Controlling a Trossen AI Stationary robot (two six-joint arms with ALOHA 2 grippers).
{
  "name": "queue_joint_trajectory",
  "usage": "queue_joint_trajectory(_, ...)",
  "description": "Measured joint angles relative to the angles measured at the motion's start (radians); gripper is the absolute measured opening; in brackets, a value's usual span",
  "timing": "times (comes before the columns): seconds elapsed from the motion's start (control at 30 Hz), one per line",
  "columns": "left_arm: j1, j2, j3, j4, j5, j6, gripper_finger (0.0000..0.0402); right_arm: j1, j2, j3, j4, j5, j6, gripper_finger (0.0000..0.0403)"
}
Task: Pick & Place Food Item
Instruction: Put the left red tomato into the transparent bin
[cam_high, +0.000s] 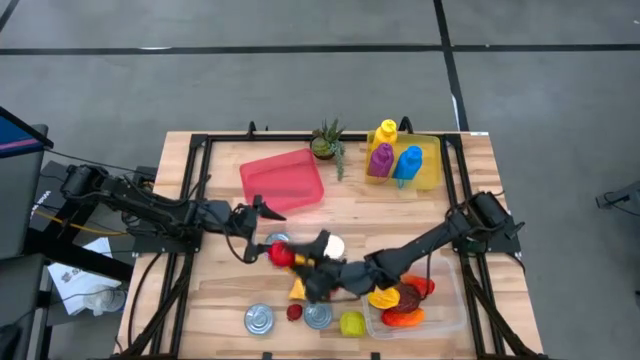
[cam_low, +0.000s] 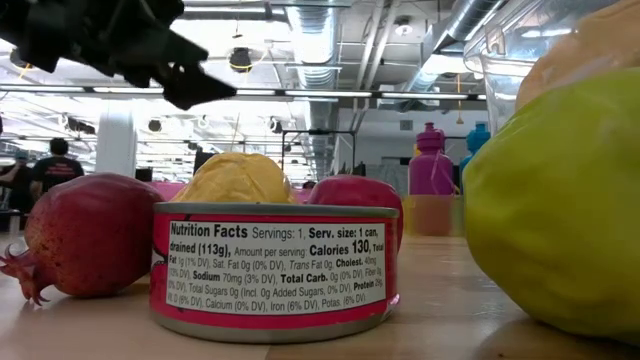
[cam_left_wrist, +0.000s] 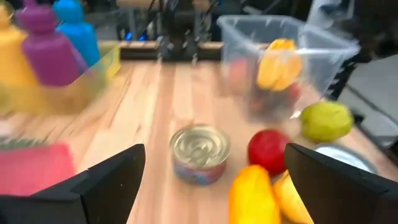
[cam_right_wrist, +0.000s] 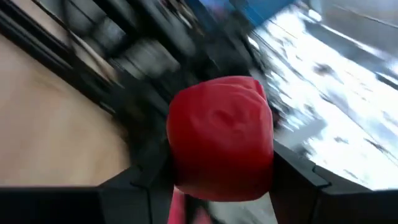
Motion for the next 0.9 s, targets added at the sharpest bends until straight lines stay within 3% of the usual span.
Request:
queue_joint_trajectory(0.3,0.000,0.001,0.000,-0.019,-0.031,0.007,0.0375,0.008,0.001,0.142,-0.125,-0.583,0.399,0.0194)
queue_joint_trajectory(0.43,0.000,0.001,0.000,-0.009,-0.034,0.007,0.0375,-0.007,0.001,0.167,-0.070,-0.740,0.534,0.0200)
queue_joint_trajectory(0.63,0.001,0.001,0.000,-0.010,-0.053,0.007,0.0375,0.001,0.001,0.185,-0.084,-0.726,0.591,0.0192)
queue_joint_trajectory(0.8,0.001,0.001,0.000,-0.016,-0.054,0.007,0.0375,0.011,-0.016,0.184,-0.263,-0.617,0.677,0.0192)
queue_joint_trajectory(0.9,0.001,0.001,0.000,-0.020,-0.054,0.007,0.0375,0.011,-0.028,0.186,-0.359,-0.605,0.750,0.0192)
